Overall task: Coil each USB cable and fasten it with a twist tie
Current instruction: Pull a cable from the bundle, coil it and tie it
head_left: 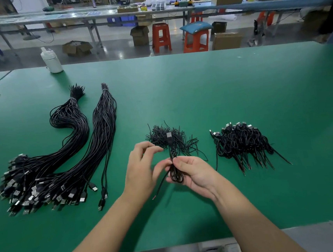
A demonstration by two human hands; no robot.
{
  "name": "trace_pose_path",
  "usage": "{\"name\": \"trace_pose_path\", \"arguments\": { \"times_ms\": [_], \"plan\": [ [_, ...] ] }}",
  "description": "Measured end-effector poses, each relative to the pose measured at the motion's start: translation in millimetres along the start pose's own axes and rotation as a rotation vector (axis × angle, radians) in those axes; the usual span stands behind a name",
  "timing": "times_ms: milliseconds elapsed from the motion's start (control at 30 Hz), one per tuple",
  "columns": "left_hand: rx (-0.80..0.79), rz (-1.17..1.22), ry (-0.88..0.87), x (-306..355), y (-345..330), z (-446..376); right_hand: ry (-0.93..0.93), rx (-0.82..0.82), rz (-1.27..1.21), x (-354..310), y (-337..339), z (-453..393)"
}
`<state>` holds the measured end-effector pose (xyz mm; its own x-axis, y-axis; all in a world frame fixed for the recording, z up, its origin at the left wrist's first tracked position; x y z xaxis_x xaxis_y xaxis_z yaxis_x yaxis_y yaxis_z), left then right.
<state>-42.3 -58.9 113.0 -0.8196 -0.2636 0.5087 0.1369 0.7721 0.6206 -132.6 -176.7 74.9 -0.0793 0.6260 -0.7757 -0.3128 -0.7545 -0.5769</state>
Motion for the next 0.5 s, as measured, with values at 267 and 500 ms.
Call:
{"name": "trace_pose_path", "arguments": {
  "times_ms": [267,500],
  "plan": [
    [-0.146,-0.173,0.192,-52.8,-26.7,12.5,-0.045,0.425,0.952,-53.1,51.5,5.3],
    [-0.198,-0.437,0.236,-103.7,-34.2,34.4,-0.163,0.928,1.667,-154.0,126.2,12.6]
  ]
}}
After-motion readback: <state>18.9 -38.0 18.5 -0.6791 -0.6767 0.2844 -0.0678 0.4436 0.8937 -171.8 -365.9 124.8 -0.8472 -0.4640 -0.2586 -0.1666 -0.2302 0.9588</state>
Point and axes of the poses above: each hand's wrist, its own z-axis away from the middle knuckle, its own y-axis out of the back of the hand, x = y × z, the point moved 5 cm from there along -z, towards the middle knuckle
